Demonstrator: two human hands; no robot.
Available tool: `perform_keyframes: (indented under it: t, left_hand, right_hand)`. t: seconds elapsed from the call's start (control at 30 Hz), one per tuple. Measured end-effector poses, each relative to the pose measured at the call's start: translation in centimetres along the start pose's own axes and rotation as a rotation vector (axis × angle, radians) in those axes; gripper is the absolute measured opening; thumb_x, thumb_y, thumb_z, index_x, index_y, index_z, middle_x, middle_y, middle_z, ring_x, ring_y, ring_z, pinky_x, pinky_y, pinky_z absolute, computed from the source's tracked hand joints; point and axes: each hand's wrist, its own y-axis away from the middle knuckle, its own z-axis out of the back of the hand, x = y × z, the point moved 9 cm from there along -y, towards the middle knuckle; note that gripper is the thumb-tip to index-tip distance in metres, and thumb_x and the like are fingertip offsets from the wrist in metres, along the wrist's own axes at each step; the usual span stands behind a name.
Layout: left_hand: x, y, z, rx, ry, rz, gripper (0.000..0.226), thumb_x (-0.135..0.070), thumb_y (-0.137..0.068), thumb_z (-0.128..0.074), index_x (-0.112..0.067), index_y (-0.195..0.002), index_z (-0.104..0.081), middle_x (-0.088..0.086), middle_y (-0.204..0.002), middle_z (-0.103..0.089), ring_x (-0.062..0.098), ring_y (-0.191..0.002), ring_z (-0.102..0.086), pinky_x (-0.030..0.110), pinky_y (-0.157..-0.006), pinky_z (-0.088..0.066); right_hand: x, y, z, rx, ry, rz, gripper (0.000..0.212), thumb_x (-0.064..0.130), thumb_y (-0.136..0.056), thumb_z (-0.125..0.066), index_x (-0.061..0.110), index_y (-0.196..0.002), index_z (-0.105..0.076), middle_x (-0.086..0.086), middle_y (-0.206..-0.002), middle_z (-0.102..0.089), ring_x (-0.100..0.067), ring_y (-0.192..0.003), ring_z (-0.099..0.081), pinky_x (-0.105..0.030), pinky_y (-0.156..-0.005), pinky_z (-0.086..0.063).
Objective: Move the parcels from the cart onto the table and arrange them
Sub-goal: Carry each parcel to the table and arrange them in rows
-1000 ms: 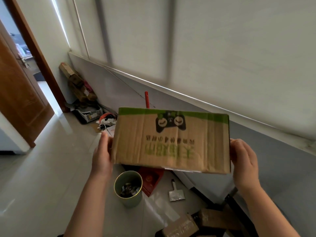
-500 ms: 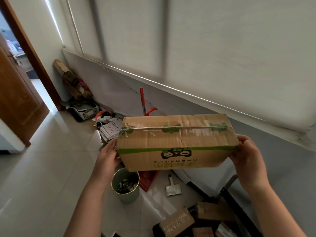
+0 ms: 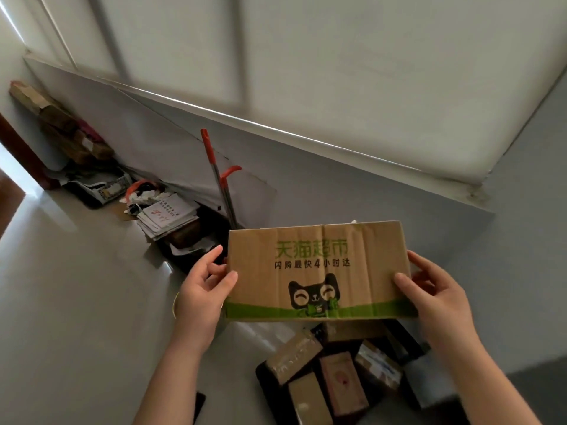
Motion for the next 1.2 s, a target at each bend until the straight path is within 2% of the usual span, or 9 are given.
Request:
perform_keyframes:
  t: [0.13, 0.27, 0.33, 0.47, 0.63, 0.77, 0.87, 1.03, 1.2]
  left_hand:
    - [-0.7, 2.6, -3.8, 0.081, -0.05, -0.038, 0.045, -0.013, -0.086, -0.064, -0.055, -0.1, -0.061, -0.019, -0.095, -0.067, -0.001, -0.092, -0.064, 0.016, -0.066, -0.054]
    - [-4.3, 6.8, -9.5, 0.149, -0.083, -0.138, 0.044, -0.01, -0.086, -0.064, -0.054, -0.091, -0.064, -0.018, -0.092, -0.067, -0.002, -0.088, -0.063, 0.01, -0.062, -0.051]
    - [-5.6, 10.0, -13.5, 0.214, -0.036, -0.147, 0.041, -0.004, -0.085, -0.064, -0.044, -0.086, -0.064, -0.014, -0.096, -0.069, 0.001, -0.092, -0.065, 0.013, -0.065, -0.053]
    - [-5.6, 19.1, -23.3, 0.443, 0.082, -0.079, 0.041, 0.004, -0.084, -0.061, -0.036, -0.079, -0.059, -0.008, -0.095, -0.071, 0.007, -0.094, -0.067, 0.028, -0.074, -0.056]
    - [-4.2, 33.5, -35.2, 0.729, 0.222, 0.078, 0.006, -0.034, -0.085, -0.061, -0.032, -0.088, -0.065, -0.004, -0.09, -0.068, 0.012, -0.085, -0.065, 0.032, -0.07, -0.055]
    - [-4.1, 43.9, -43.2, 0.955, 0.187, 0.217, 0.047, -0.051, -0.074, -0.058, -0.021, -0.11, -0.062, 0.004, -0.102, -0.068, 0.022, -0.093, -0.063, 0.039, -0.071, -0.051]
    - [-3.9, 50.3, -47.5, 1.113, 0.063, 0.273, 0.056, -0.056, -0.069, -0.058, -0.022, -0.113, -0.06, 0.004, -0.104, -0.065, 0.021, -0.098, -0.062, 0.034, -0.073, -0.053]
    - [-3.1, 58.0, -50.4, 1.272, -0.006, 0.322, 0.018, -0.036, -0.088, -0.058, -0.028, -0.103, -0.062, -0.007, -0.088, -0.07, 0.015, -0.09, -0.066, 0.031, -0.07, -0.054]
    - [-2.2, 62.5, -49.9, 1.349, -0.048, 0.359, 0.02, -0.032, -0.086, -0.059, -0.023, -0.104, -0.062, 0.005, -0.097, -0.067, 0.018, -0.085, -0.067, 0.03, -0.065, -0.055]
  right_hand:
    - [0.0, 2.9, 5.0, -0.055, 0.007, 0.038, 0.037, 0.038, -0.067, -0.07, 0.041, -0.103, -0.064, 0.008, -0.1, -0.067, -0.009, -0.093, -0.063, -0.031, -0.077, -0.051]
    - [0.7, 7.3, 12.6, -0.152, 0.046, 0.069, 0.024, 0.026, -0.074, -0.071, 0.032, -0.096, -0.064, 0.013, -0.092, -0.069, -0.003, -0.088, -0.065, -0.014, -0.062, -0.051]
    - [0.6, 10.7, 17.3, -0.191, 0.033, 0.045, 0.022, 0.029, -0.072, -0.069, 0.024, -0.092, -0.061, 0.015, -0.089, -0.07, 0.002, -0.084, -0.065, -0.008, -0.058, -0.05]
    - [-0.6, 20.4, 29.2, -0.366, -0.004, -0.01, 0.046, 0.054, -0.067, -0.062, 0.013, -0.089, -0.059, 0.01, -0.082, -0.07, -0.005, -0.078, -0.067, -0.021, -0.069, -0.057]
    - [-2.7, 35.1, 45.0, -0.729, -0.051, -0.093, 0.033, 0.052, -0.08, -0.051, 0.021, -0.086, -0.061, 0.012, -0.068, -0.066, 0.0, -0.06, -0.062, -0.017, -0.056, -0.052]
    - [-4.1, 46.0, 53.4, -0.845, -0.015, -0.248, 0.03, 0.053, -0.078, -0.059, 0.028, -0.091, -0.07, 0.007, -0.077, -0.072, -0.012, -0.074, -0.066, -0.029, -0.068, -0.05]
    - [-4.8, 53.0, 57.0, -0.939, -0.009, -0.332, 0.028, 0.051, -0.082, -0.058, 0.028, -0.092, -0.07, 0.002, -0.084, -0.072, -0.021, -0.087, -0.066, -0.038, -0.08, -0.05]
    - [-6.3, 61.7, 58.2, -1.084, -0.066, -0.394, 0.031, 0.046, -0.089, -0.052, 0.02, -0.102, -0.064, -0.006, -0.094, -0.069, -0.02, -0.089, -0.066, -0.028, -0.07, -0.051]
    - [-7.5, 67.9, 56.8, -1.183, -0.098, -0.448, 0.029, 0.044, -0.091, -0.05, 0.021, -0.102, -0.064, -0.001, -0.092, -0.071, -0.016, -0.09, -0.066, -0.033, -0.074, -0.052]
